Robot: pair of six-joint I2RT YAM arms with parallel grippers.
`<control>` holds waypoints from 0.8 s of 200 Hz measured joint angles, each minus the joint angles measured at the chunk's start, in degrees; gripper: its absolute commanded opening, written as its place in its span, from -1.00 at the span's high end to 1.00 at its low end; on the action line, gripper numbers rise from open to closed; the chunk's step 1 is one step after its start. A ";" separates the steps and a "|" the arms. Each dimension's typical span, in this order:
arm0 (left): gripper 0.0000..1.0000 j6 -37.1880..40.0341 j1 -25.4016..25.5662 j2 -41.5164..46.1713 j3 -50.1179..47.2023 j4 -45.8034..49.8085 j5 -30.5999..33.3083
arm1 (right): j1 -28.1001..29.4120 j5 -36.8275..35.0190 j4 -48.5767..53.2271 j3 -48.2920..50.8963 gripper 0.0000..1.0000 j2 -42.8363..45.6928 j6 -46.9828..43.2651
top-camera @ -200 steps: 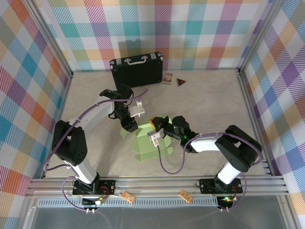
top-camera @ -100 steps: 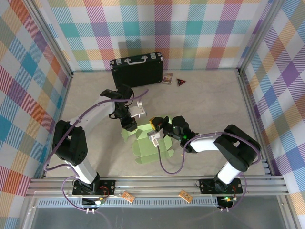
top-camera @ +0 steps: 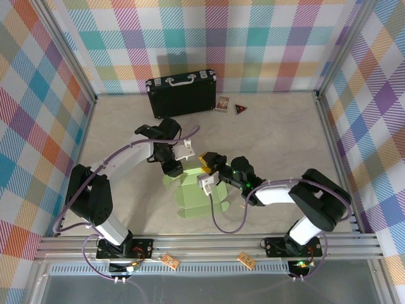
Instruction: Fold the paper box
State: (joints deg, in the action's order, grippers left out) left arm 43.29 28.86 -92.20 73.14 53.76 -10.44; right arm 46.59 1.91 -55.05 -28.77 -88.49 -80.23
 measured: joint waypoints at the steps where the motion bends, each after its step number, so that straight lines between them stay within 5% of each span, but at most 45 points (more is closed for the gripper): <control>1: 0.47 -0.07 0.04 0.11 -0.11 -0.07 0.11 | 0.00 0.00 0.00 0.09 -0.01 0.15 0.13; 33: 0.44 -1.51 2.34 2.16 -2.29 -2.49 2.47 | -0.46 -0.37 4.81 4.61 -0.04 11.76 11.58; 82: 0.44 -2.82 4.81 2.27 -5.22 -4.68 6.60 | -8.07 4.55 15.72 4.85 -0.32 33.53 44.26; 124: 0.44 -3.30 5.42 2.27 -5.22 -4.70 7.74 | -10.51 3.37 29.44 5.22 -0.44 36.24 67.21; 160: 0.44 -3.39 5.57 2.27 -5.22 -4.83 8.11 | -15.80 -0.48 44.41 3.02 -0.33 34.42 86.40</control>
State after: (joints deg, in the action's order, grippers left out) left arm 39.90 34.44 -89.93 67.92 48.93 -2.33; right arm 30.79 1.43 -10.63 -25.76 -54.06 6.17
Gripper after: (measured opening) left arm 0.323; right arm 0.704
